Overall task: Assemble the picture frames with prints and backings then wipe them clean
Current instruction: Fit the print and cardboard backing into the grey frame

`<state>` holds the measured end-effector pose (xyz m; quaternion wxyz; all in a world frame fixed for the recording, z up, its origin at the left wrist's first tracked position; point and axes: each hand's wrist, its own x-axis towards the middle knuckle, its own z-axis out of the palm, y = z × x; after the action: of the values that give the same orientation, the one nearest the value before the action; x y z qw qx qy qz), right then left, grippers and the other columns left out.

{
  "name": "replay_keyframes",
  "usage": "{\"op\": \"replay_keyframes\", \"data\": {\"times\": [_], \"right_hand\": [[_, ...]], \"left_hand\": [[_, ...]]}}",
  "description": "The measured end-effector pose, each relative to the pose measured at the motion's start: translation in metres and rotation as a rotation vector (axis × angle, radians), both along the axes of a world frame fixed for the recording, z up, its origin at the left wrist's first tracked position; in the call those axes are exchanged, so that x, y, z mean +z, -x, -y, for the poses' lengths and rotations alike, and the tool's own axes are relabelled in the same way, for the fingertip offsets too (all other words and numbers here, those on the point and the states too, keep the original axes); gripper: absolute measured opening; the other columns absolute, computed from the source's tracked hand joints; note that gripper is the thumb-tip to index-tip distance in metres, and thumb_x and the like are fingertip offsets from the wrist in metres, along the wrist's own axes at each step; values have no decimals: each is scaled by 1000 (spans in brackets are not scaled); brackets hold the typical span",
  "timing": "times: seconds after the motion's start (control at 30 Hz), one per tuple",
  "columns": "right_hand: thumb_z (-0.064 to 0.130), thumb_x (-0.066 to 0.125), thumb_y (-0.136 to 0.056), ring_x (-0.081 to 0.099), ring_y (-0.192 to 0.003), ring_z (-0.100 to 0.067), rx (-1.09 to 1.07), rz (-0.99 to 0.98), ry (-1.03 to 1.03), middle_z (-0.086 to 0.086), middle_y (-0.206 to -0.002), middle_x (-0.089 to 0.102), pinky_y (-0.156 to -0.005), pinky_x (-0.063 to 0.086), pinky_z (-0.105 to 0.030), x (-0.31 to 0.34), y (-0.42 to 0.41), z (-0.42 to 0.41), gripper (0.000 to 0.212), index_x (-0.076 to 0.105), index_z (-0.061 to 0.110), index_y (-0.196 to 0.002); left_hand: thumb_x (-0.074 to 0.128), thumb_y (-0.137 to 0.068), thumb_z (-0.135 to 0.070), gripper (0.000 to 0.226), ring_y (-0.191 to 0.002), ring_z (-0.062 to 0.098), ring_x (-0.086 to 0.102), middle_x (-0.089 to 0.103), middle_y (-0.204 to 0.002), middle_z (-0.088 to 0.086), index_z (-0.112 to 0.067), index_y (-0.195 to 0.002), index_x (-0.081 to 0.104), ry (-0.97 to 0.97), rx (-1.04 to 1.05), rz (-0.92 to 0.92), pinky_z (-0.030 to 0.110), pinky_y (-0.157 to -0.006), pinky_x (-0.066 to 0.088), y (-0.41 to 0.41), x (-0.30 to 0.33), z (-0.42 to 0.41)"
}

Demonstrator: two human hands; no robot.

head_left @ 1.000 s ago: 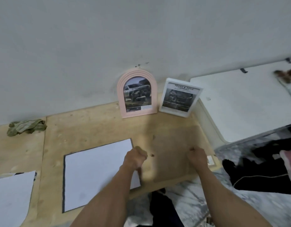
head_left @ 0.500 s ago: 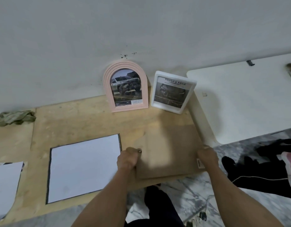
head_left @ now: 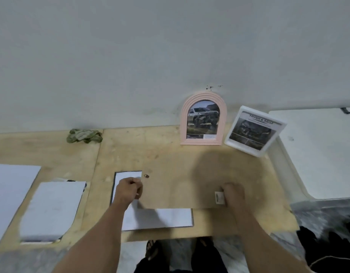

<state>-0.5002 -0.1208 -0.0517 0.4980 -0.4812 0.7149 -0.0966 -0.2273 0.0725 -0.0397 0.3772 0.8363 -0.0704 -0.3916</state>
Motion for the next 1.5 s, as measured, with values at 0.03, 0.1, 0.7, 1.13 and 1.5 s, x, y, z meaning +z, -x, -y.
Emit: {"op": "replay_keyframes", "data": {"times": [0.03,0.1,0.7,1.13,1.5], "right_hand": [[8,53,-85,57,-61,-26,37,19,6,-19,-75,63,-52,40,-29,-5,-22,-15,17,63,4,-72],[9,52,-85,61,-69,-28,97,14,16,-21,-81,65,-56,41,-31,-16,-54,-41,17,64,3,-75],[14,56,-83,62,-76,-34,159,-161,-3,-19,-77,64,-65,46,-41,-50,-66,-105,28,51,17,-55],[9,55,-86,55,-68,-29,175,-218,27,-15,-74,61,-58,39,-30,-16,-91,-104,18,68,2,-77],[7,64,-88,64,-72,-32,-203,234,-299,-19,-88,67,-70,55,-47,-26,-81,-93,7,66,1,-88]], "left_hand": [[54,-95,-1,30,-57,23,49,58,-64,13,-1,-66,61,-10,37,19,32,-56,44,-18,-4,-22],[55,-95,-2,29,-63,25,53,61,-67,13,0,-67,62,-41,88,58,34,-60,45,-45,-11,-56],[60,-85,-4,23,-90,28,65,74,-89,6,-17,-69,71,-118,86,86,32,-81,48,-53,-36,-118],[70,-81,-11,14,-85,24,56,67,-83,-1,-24,-80,64,-132,112,135,28,-74,38,-50,-27,-108],[71,-83,3,18,-77,27,66,74,-83,8,-15,-79,72,65,289,-230,30,-69,51,-63,-27,-121]]}}
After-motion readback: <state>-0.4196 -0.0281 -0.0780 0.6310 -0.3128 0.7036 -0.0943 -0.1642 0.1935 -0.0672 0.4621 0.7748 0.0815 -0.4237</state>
